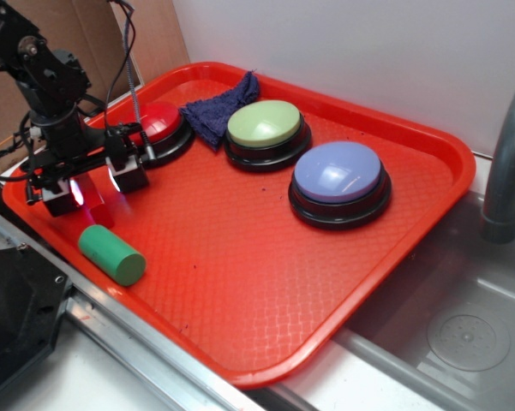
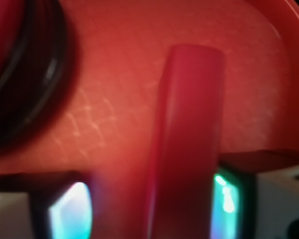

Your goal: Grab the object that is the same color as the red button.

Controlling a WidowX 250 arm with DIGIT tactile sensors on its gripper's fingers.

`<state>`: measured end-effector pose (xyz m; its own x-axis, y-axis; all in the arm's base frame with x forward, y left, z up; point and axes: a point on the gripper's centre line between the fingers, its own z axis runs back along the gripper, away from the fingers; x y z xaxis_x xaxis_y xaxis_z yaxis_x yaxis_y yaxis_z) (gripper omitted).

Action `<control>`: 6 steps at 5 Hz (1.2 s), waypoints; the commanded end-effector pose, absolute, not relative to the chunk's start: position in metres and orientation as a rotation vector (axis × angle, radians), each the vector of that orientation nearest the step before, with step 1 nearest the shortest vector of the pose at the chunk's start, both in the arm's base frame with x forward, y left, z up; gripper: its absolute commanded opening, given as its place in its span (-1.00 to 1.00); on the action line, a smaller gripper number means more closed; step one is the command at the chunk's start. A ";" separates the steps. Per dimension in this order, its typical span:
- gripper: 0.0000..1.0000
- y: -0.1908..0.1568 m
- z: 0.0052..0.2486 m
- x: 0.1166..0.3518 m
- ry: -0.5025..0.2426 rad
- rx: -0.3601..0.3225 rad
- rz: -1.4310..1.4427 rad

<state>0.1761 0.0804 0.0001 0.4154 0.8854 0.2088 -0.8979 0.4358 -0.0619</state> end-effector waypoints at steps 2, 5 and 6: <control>-1.00 0.082 0.043 0.187 -0.261 0.047 0.929; -1.00 0.034 0.135 0.198 -0.163 -0.121 0.419; -1.00 0.020 0.159 0.196 -0.161 -0.121 0.321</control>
<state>0.1932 0.0099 0.1450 0.9426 0.3239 0.0817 -0.3114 0.9406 -0.1354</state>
